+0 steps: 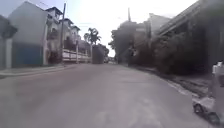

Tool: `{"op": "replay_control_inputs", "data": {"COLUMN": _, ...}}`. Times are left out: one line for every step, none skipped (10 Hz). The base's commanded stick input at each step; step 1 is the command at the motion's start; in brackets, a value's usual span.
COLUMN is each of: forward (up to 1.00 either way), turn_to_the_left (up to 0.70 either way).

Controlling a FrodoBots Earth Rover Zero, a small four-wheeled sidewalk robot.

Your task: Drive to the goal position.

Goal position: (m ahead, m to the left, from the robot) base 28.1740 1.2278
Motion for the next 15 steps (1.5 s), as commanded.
{"op": "replay_control_inputs", "data": {"forward": 1.00, "turn_to_the_left": -0.39}}
{"op": "replay_control_inputs", "data": {"forward": 1.00, "turn_to_the_left": -0.22}}
{"op": "replay_control_inputs", "data": {"forward": 1.00, "turn_to_the_left": 0.00}}
{"op": "replay_control_inputs", "data": {"forward": 1.00, "turn_to_the_left": 0.00}}
{"op": "replay_control_inputs", "data": {"forward": 1.00, "turn_to_the_left": 0.00}}
{"op": "replay_control_inputs", "data": {"forward": 1.00, "turn_to_the_left": 0.00}}
{"op": "replay_control_inputs", "data": {"forward": 1.00, "turn_to_the_left": 0.00}}
{"op": "replay_control_inputs", "data": {"forward": 1.00, "turn_to_the_left": 0.00}}
{"op": "replay_control_inputs", "data": {"forward": 1.00, "turn_to_the_left": 0.00}}
{"op": "replay_control_inputs", "data": {"forward": 1.00, "turn_to_the_left": 0.00}}
{"op": "replay_control_inputs", "data": {"forward": 1.00, "turn_to_the_left": 0.00}}
{"op": "replay_control_inputs", "data": {"forward": 1.00, "turn_to_the_left": 0.00}}
{"op": "replay_control_inputs", "data": {"forward": 1.00, "turn_to_the_left": 0.00}}
{"op": "replay_control_inputs", "data": {"forward": 1.00, "turn_to_the_left": 0.00}}
{"op": "replay_control_inputs", "data": {"forward": 1.00, "turn_to_the_left": 0.00}}
